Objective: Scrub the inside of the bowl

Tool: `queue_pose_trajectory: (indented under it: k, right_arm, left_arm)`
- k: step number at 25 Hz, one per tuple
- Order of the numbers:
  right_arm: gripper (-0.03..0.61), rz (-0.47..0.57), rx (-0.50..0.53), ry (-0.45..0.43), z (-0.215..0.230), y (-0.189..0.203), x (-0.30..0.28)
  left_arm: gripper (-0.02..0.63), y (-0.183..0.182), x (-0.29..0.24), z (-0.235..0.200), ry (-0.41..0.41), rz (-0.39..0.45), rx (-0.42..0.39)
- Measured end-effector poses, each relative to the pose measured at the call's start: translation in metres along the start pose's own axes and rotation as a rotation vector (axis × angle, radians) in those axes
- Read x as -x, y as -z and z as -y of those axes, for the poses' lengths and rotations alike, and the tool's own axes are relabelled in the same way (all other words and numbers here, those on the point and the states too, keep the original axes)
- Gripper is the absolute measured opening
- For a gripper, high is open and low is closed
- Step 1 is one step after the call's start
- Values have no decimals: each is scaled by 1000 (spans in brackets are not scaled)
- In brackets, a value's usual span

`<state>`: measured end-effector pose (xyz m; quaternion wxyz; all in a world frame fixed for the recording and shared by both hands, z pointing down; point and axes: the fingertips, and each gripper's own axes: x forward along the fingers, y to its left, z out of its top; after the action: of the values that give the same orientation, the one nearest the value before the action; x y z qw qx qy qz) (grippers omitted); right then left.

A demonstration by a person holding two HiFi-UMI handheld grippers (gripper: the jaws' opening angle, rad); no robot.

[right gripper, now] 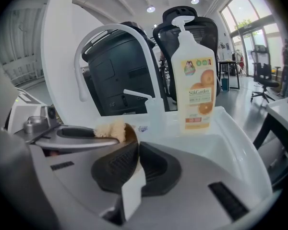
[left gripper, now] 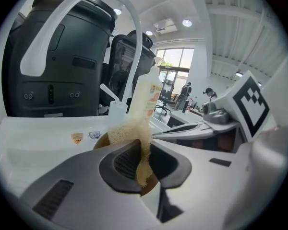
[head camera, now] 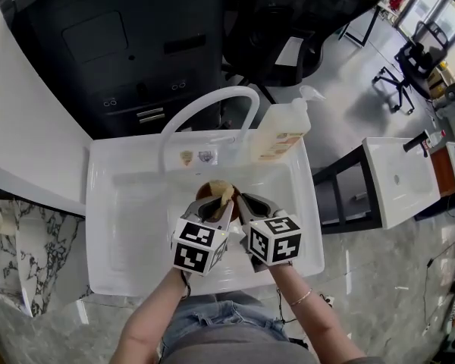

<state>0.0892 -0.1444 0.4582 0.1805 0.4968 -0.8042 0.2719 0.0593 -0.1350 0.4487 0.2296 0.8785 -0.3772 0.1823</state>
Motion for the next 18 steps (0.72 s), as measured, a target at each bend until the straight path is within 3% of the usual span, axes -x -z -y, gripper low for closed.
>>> queue_pose_trajectory:
  k: [5,11,18]
  right_arm:
    - [23,-13,45,-22,-3,3,-1]
    - [18,-34,43,-45,3,5,-5]
    - [18,-36,38,-52,10,-4,-9]
  left_arm:
    - [46,-2,-7,1,60,2,82]
    - [46,-9,-8,7,200,37,188]
    - [46,-9,-5,19,314,30,178]
